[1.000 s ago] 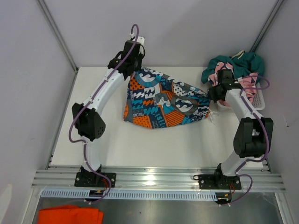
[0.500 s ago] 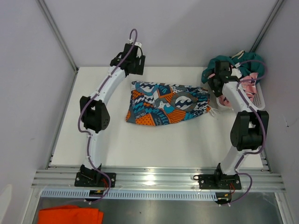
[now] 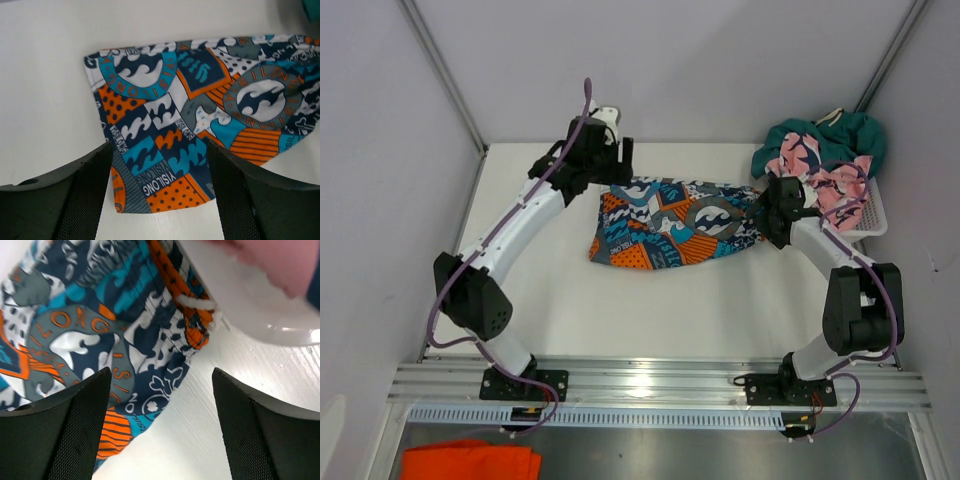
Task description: Fold and stack the shorts
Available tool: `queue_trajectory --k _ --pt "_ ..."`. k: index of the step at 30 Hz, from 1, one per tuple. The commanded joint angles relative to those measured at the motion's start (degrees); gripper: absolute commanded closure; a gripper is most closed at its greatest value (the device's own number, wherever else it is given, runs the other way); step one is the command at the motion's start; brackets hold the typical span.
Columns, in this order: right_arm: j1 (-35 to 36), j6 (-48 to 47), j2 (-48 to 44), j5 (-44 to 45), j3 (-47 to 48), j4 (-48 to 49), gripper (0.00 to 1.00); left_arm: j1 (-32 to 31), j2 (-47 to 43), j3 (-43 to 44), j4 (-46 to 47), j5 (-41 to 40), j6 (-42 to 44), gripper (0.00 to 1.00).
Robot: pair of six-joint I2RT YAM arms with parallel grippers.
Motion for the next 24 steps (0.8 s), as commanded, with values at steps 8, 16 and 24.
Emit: queue_trajectory --k 8,16,24 --pt "4.0 8.7 3.3 11.6 -2.4 6.5 0.16 -0.7 -6.0 -15.3 7.3 3.5 -6.0 0.24" --pt "4.3 16.9 8.4 13.1 -5.0 10.9 0.17 -2.0 -12.1 -21.9 8.7 3.5 -7.0 0.22" --pt "7.8 18.6 11.4 11.5 -4.5 11.9 0.82 -2.1 -14.8 -23.5 7.6 1.9 -6.8 0.21"
